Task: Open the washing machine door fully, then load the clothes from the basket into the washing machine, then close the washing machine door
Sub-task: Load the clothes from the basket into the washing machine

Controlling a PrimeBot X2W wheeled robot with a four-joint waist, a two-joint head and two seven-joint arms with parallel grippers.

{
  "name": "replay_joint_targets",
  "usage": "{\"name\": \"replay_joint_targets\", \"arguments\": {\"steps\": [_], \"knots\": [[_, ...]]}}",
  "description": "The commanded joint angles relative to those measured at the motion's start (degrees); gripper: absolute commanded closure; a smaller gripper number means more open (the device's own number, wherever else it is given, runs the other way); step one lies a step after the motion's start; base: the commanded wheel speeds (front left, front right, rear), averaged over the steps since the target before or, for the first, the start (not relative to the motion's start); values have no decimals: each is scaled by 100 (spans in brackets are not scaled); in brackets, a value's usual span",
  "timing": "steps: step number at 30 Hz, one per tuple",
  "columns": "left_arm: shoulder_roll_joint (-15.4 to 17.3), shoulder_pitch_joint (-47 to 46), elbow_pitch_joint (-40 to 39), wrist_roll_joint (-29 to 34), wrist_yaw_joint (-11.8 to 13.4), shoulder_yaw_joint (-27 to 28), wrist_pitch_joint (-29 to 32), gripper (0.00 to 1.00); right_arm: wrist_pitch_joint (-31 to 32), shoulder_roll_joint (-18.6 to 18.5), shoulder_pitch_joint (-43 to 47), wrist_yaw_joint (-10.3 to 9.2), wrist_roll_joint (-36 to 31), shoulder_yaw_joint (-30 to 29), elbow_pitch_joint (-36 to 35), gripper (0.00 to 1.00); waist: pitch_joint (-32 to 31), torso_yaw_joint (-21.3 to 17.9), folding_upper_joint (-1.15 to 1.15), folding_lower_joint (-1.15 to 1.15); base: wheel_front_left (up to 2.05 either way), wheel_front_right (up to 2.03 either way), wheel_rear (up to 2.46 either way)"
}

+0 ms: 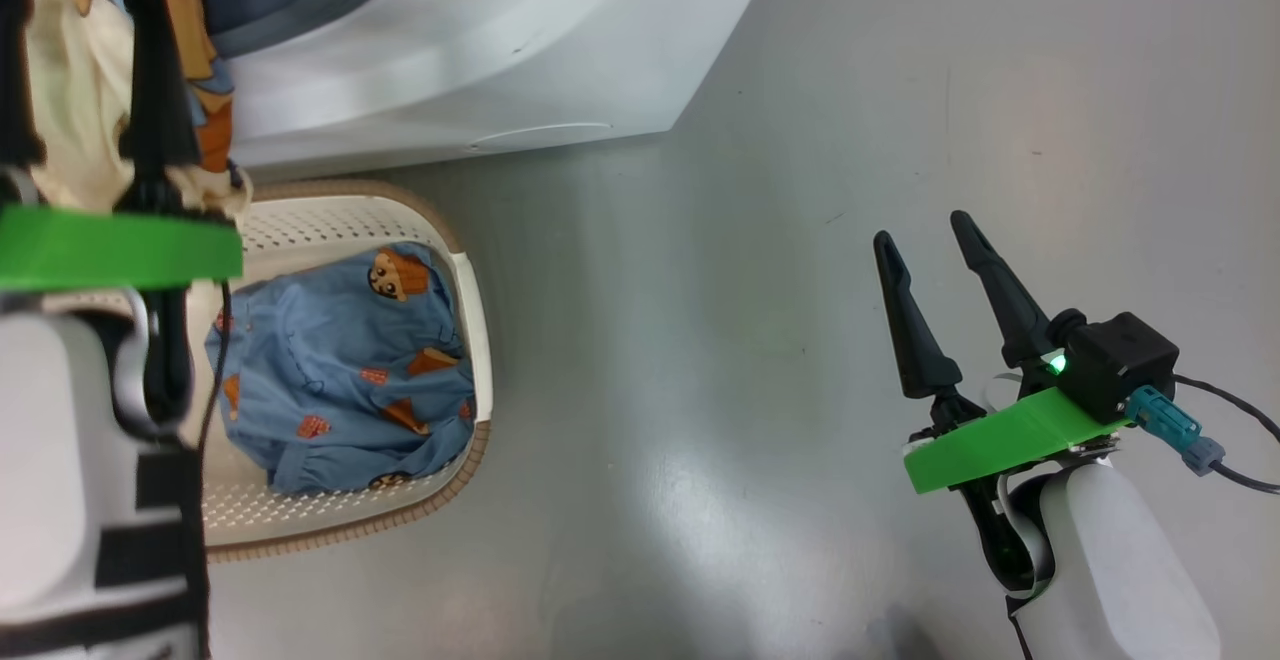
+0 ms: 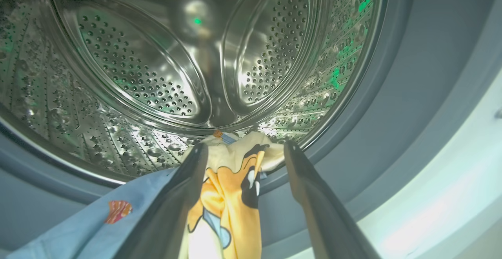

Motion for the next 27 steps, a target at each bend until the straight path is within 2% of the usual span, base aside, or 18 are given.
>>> {"name": "replay_joint_targets", "arguments": {"steps": [1, 9, 21, 27], "knots": [[109, 365, -342, 36, 55, 242, -29, 0, -27, 25, 158, 16, -70, 127, -118, 0, -18, 30, 0, 0, 0, 0, 0], [-136, 1306, -895, 152, 119, 503, -29, 0, -27, 1, 142, 16, -50, 172, -110, 0, -47, 66, 0, 0, 0, 0, 0], [-275, 2381, -1105, 121, 245, 685, -29, 0, -27, -15, 131, 16, -30, 213, -102, 0, -52, 57, 0, 0, 0, 0, 0], [-292, 2754, -1106, -33, 403, 646, -29, 0, -27, -22, 121, 16, -26, 236, -96, 0, -50, 83, 0, 0, 0, 0, 0]]}}
